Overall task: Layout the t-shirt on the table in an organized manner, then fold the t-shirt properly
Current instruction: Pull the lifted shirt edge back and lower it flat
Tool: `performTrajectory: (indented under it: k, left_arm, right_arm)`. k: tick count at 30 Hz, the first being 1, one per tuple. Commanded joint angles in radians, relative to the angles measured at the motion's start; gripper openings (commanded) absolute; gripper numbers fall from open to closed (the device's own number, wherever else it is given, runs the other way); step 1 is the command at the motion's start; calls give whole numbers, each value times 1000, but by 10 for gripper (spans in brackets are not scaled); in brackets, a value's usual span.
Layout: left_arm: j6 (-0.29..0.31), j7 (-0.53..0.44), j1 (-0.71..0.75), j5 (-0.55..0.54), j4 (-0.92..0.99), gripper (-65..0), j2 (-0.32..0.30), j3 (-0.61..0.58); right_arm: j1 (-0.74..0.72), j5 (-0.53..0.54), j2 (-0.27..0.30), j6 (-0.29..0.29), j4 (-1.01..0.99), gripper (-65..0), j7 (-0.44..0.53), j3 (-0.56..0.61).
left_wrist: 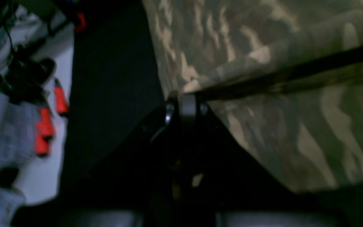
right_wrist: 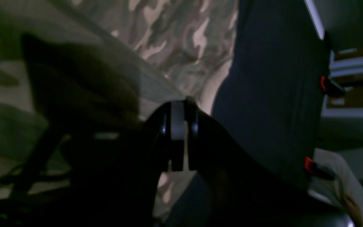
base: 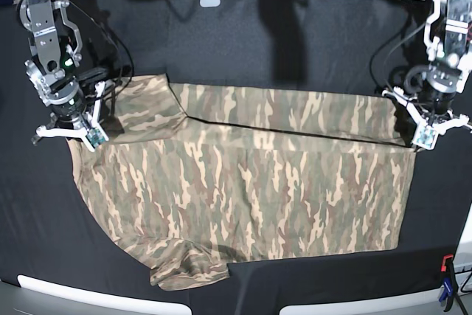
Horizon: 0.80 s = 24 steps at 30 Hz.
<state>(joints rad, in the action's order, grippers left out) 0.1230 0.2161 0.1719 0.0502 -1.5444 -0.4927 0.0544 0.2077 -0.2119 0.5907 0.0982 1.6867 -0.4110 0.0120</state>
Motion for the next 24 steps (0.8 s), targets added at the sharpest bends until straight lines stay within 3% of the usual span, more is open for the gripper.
performTrajectory:
  k: [1, 14, 24]
  left_arm:
    - [-17, -24, -22, 1, 3, -650, -13, 9]
    - [-18, -61, -75, 0, 86, -650, -1, 9]
    - [-18, -61, -75, 0, 87, -650, 22, 10]
  right_arm:
    - [-14, -11, 19, 4, 9, -650, 18, -10]
    - [-120, 59, 19, 63, -118, -650, 36, 5]
    - [-276, 25, 19, 59, -253, -650, 37, 164]
